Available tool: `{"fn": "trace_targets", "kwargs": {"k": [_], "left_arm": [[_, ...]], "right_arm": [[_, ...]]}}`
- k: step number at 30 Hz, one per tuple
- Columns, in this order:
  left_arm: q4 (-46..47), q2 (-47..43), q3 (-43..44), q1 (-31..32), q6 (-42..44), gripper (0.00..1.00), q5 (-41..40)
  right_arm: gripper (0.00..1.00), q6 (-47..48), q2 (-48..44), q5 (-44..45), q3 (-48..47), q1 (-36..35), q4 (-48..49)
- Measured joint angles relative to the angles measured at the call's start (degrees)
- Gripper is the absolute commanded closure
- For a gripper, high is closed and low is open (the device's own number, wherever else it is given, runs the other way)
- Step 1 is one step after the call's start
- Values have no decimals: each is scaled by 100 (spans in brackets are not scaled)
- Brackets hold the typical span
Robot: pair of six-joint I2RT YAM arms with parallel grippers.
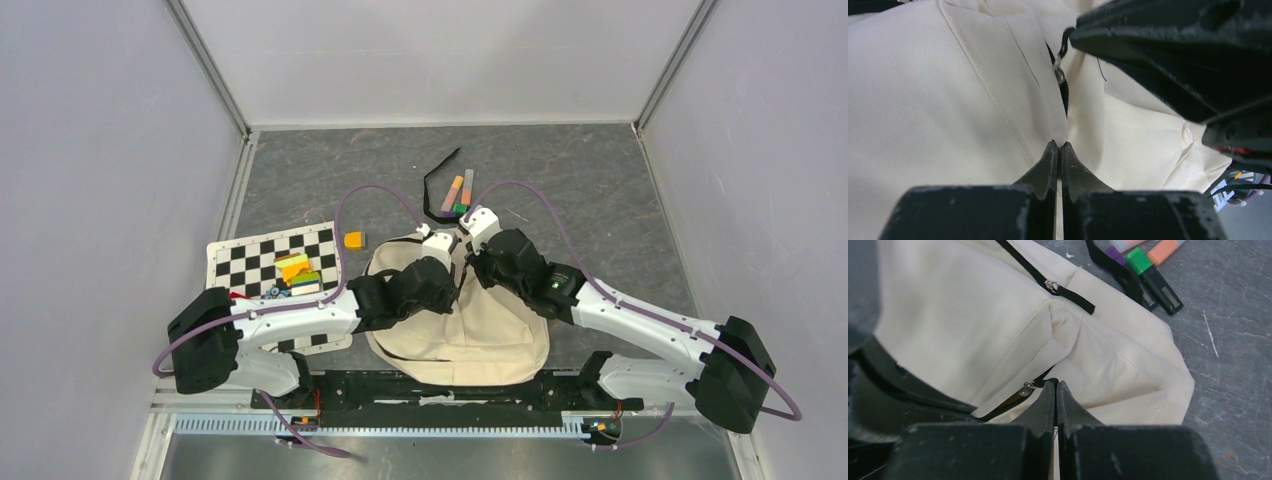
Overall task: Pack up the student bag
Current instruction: Unzip the student bag at the center of the board.
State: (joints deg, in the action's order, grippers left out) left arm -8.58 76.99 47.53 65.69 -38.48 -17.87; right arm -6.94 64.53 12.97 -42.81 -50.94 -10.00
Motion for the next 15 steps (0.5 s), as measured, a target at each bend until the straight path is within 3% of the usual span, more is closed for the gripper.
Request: {"fn": "trace_targets", "kwargs": {"k": [8, 15], "left_arm": [[566, -487, -732, -7, -17, 98, 299], [745, -1019, -1259, -13, -459, 98, 170]], "right_arm": [[100, 140, 638, 570, -302, 63, 42], [100, 149, 1425, 573, -654, 348, 197]]}}
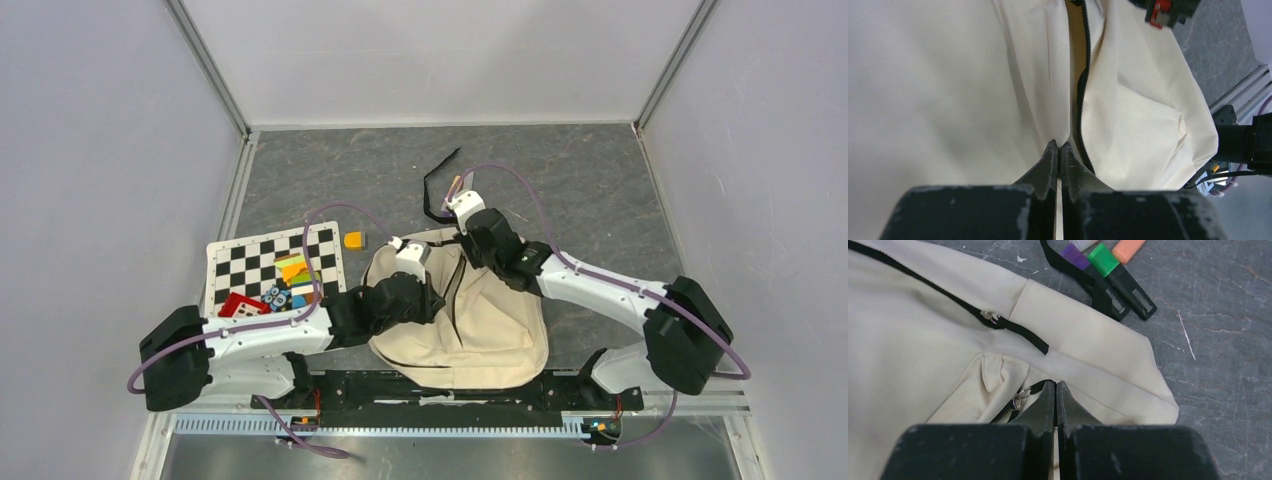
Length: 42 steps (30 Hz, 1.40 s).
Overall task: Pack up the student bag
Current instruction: Unzip the student bag at the center of the board.
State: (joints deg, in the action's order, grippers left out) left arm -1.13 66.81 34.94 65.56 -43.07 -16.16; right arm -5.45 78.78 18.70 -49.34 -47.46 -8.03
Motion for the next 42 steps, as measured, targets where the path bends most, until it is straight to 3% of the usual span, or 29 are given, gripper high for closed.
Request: {"fn": "trace_targets", "kwargs": {"k": [4, 7, 10, 14, 19, 23, 32, 42], "left_arm": [[-2, -87, -118, -2, -234, 98, -149], [-72, -98, -116, 4, -374, 98, -229], [-227, -116, -116, 22, -509, 98, -295], [-343, -140, -116, 33, -754, 98, -348], [-343, -162, -129, 33, -975, 98, -389], [-326, -162, -151, 39, -1027, 98, -391], [-295, -162, -157, 42, -1029, 98, -389], [-275, -162, -157, 44, -1032, 98, -404]], "right_arm": [[100, -2, 409, -168, -229, 188, 70], [63, -2, 439, -280, -321, 212, 2], [38, -11, 326, -328, -411, 273, -133], [24, -205, -188, -411, -415, 356, -402], [19, -643, -918, -562, -267, 227, -564], [18, -925, -931, -396, -260, -129, -815], [18, -1397, -214, 433, -409, -715, -1554], [20, -1631, 654, 1550, -1338, -1141, -2485]]}}
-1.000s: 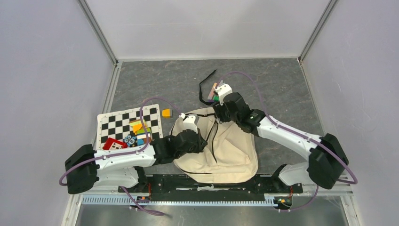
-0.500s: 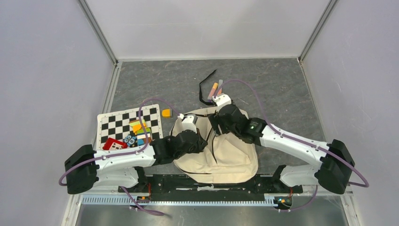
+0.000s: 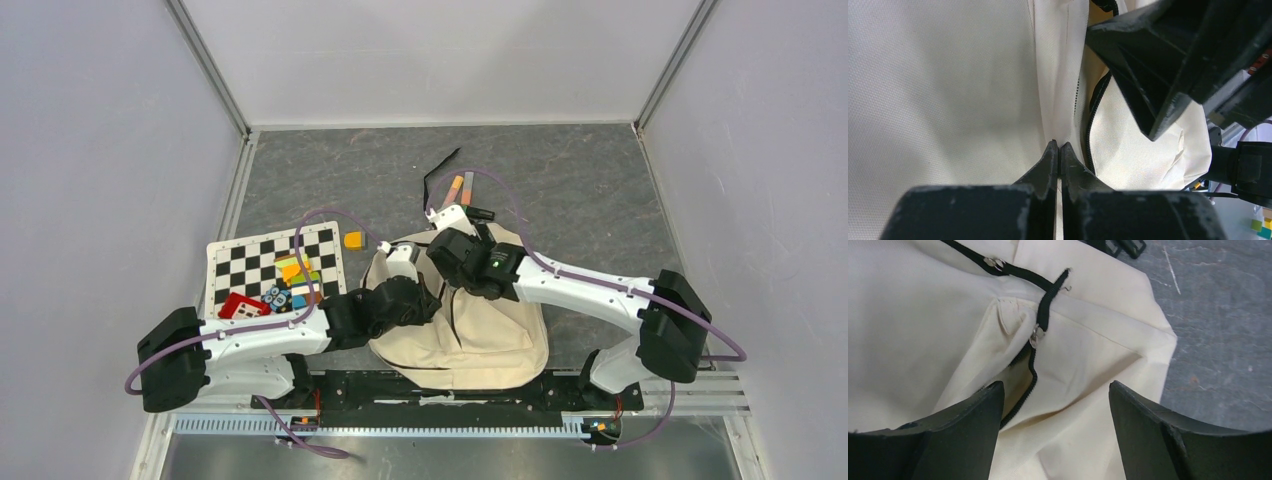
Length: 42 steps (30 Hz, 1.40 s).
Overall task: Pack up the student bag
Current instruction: Unzip the student bag at the center of the board.
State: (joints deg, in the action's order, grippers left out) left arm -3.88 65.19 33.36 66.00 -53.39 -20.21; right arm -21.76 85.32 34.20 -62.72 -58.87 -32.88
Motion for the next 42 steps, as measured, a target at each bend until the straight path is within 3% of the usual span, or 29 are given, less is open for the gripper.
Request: {"fn": "trace_targets", "kwargs": {"k": [10, 17, 27, 36, 42], "left_arm": [[-37, -52, -68, 15, -155, 98, -101], [-33, -111, -125, 13, -205, 98, -177], [48, -105, -153, 15, -208, 98, -144], [105, -105, -153, 15, -208, 98, -90], [114, -105, -162, 15, -208, 98, -87]], "right_arm": [[28, -149, -579, 647, -122, -87, -1191], [23, -197, -981, 748, -599, -87, -1834], [17, -197, -1091, 26, -616, -514, -1495], [14, -396, -835, -46, -367, -1023, -1080], [19, -710, -256, 205, -48, -1119, -1060]]}}
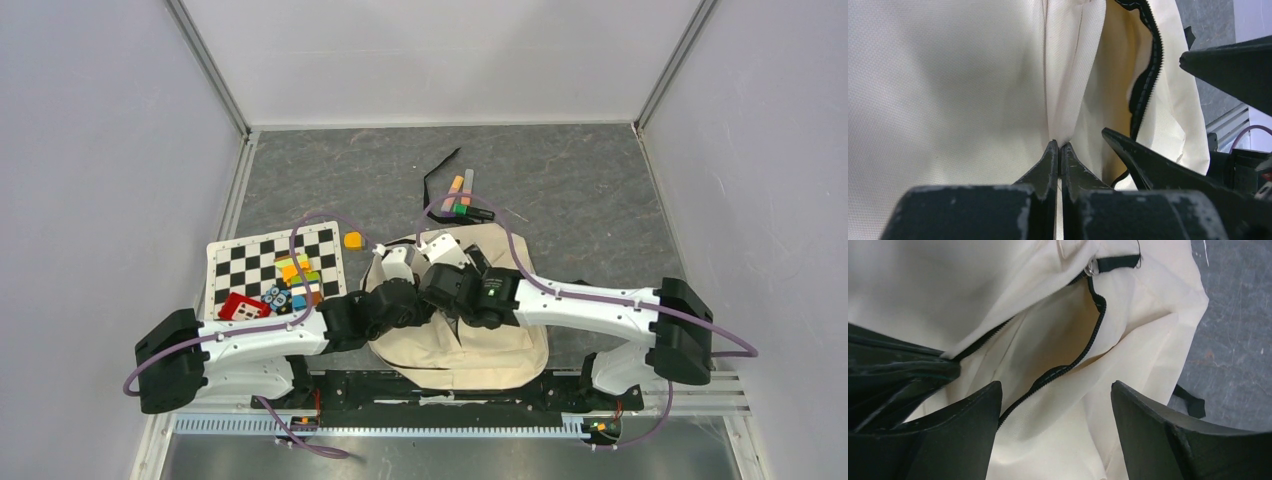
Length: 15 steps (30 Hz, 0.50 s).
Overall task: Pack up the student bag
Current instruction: Unzip the student bag at the center of the board.
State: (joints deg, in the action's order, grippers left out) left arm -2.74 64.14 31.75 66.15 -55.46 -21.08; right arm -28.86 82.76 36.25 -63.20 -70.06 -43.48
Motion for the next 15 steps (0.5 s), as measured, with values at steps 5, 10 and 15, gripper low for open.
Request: {"fn": "trace_targets", "kwargs": {"k": [5, 10, 15], "left_arm": [[26, 0, -66, -7, -22, 98, -2], [39, -2, -66, -7, -22, 98, -2], [37, -2, -105, -7, -24, 98, -42]], "right_arm": [[43, -273, 168, 308, 120, -42, -177], [72, -470, 66, 529, 120, -44, -560], [100, -625, -363, 608, 120, -50, -804]]}}
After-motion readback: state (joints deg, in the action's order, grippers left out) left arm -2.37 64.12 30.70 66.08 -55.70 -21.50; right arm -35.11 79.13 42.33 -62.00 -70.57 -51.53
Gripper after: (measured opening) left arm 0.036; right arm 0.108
